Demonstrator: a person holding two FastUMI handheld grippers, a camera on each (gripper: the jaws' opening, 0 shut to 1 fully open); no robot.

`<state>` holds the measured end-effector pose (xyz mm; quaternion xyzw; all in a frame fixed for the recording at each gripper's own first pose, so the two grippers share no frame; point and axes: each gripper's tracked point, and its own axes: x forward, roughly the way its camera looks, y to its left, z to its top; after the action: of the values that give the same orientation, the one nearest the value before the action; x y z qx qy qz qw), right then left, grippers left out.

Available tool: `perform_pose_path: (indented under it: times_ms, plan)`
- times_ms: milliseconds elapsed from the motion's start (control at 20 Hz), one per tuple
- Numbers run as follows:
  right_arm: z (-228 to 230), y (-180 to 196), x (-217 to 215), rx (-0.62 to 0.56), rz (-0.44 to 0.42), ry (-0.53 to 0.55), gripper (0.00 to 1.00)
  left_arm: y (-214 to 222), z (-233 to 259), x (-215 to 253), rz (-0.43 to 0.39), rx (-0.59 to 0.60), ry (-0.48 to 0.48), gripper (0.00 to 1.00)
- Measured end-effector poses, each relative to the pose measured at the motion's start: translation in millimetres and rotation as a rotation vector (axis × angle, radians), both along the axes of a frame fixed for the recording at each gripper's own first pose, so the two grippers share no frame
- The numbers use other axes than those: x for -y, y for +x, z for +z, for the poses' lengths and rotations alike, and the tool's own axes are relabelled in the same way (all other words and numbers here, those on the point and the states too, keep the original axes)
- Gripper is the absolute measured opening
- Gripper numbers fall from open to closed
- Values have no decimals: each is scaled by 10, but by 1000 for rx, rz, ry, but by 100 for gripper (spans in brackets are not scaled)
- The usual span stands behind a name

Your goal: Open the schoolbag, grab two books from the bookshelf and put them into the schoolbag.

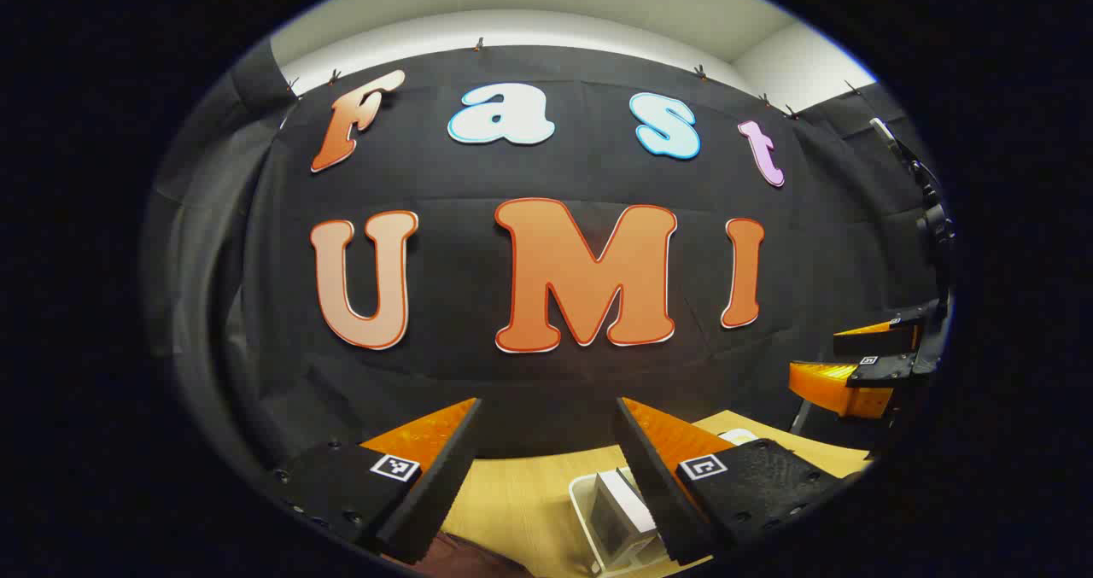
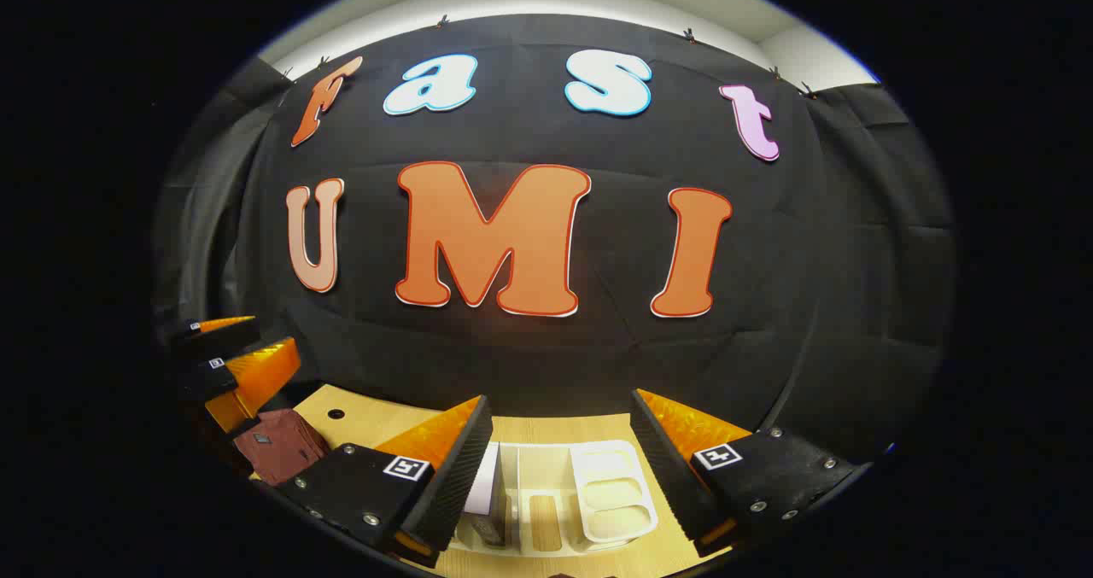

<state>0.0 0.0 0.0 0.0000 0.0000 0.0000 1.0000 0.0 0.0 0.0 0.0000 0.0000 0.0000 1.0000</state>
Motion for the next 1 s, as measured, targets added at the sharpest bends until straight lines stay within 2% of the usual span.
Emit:
perform_pose_path:
  times_ms: [200,500,850,1000]
  plan:
    - [-124,11,-38,-15,25,-16,96,32,-139,-41,-8,-31,-5,94]
    - [-128,81,-3,-32,47,0,96,17,-236,-175,33,-53,3,94]
    - [-225,-78,-10,-16,74,-27,97,10,-175,-4,24,-28,30,94]
    - [-242,-106,-45,-3,95,-2,96,-50,-136,47,39,-22,8,95]
